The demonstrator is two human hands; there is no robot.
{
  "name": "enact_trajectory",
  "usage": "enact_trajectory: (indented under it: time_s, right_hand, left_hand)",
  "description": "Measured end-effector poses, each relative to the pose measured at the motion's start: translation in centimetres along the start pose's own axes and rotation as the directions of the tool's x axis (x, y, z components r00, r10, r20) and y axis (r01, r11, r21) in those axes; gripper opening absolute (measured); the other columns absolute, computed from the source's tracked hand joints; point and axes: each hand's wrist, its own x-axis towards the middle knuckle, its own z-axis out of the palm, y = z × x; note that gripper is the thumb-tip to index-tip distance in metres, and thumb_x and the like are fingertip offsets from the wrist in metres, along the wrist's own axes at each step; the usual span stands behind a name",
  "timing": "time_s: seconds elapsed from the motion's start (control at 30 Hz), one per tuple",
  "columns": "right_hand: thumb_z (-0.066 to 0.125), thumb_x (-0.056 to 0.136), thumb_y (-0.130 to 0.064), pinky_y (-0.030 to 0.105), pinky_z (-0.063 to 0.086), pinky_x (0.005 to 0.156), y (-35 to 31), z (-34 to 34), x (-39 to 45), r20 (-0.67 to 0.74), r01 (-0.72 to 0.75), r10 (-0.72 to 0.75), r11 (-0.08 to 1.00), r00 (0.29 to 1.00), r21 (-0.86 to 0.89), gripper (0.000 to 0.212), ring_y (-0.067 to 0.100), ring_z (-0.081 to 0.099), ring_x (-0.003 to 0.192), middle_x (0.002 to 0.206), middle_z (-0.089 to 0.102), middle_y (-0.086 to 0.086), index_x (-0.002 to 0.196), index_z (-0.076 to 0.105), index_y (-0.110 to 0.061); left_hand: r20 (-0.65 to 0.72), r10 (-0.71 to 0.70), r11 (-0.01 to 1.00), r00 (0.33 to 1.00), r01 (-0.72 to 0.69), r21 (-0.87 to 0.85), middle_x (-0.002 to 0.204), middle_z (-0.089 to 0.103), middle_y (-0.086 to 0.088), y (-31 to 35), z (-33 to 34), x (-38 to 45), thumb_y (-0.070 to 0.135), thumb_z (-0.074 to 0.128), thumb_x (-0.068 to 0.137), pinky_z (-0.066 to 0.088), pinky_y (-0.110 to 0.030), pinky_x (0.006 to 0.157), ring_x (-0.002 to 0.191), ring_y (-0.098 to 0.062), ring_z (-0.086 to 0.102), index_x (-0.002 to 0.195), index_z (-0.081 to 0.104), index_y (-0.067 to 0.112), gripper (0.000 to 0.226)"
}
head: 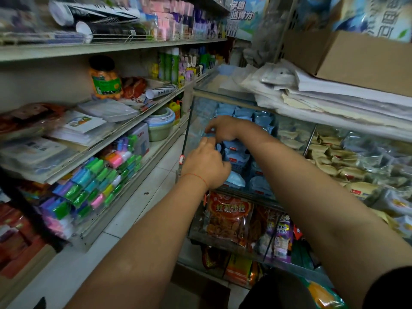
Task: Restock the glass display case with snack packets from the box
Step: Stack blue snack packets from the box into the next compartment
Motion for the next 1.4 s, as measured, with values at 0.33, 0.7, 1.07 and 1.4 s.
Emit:
enact_trajectory:
  time_s: [0.33,0.7,1.07,1.4]
  right_hand:
    - [0.066,0.078,-0.002,0.033,0.049,0.076,-0.3,-0.5,-0.4,-0.225,0.088,-0.055,0.986,0.973,0.141,0.016,0.020,0.058,0.087,0.094,0.061,0.006,0.084,0.059,-0.016]
    - [0.041,0.097,-0.011,0.032,0.044,0.096,0.3,-1.4,-0.8,-0.357,-0.138,0.216,0.963,0.909,0.232,0.032,0.029,0.056,0.115,0.124,0.061,0.016,0.119,0.062,-0.002]
    - [0.043,0.094,-0.005,0.039,0.040,0.106,2.2,0.8,1.4,-0.386,-0.177,0.297,0.932,0.873,0.317,0.043,0.030,0.047,0.128,0.140,0.051,0.014,0.135,0.052,-0.010]
    - [0.062,0.089,-0.005,0.035,0.045,0.100,2.1,-3.1,2.2,-0.034,-0.144,0.144,0.990,0.989,-0.002,0.062,0.027,0.049,0.126,0.153,0.035,0.006,0.144,0.044,-0.027]
  left_hand:
    - [0.008,-0.052,0.995,0.999,0.052,-0.081,0.146,0.027,-0.008,0.5,-1.4,-0.1,0.035,0.051,0.084,0.040,-0.041,0.098,0.125,-0.031,0.044,0.141,0.038,0.006,0.065]
    - [-0.202,0.207,0.972,0.957,-0.178,0.151,0.118,0.051,-0.012,0.3,-1.4,-0.6,0.044,0.039,0.084,0.030,-0.038,0.094,0.111,-0.029,0.043,0.112,0.054,0.009,0.047]
    - [-0.186,0.190,0.976,0.964,-0.166,0.140,0.123,0.059,-0.007,0.2,-0.8,0.0,0.033,0.041,0.091,0.030,-0.035,0.100,0.119,-0.023,0.046,0.118,0.060,0.011,0.040]
    - [-0.152,0.173,0.975,0.973,-0.147,0.166,0.126,0.058,-0.007,-0.2,-0.5,0.3,0.038,0.032,0.089,0.032,-0.038,0.099,0.119,-0.026,0.045,0.125,0.058,0.014,0.050]
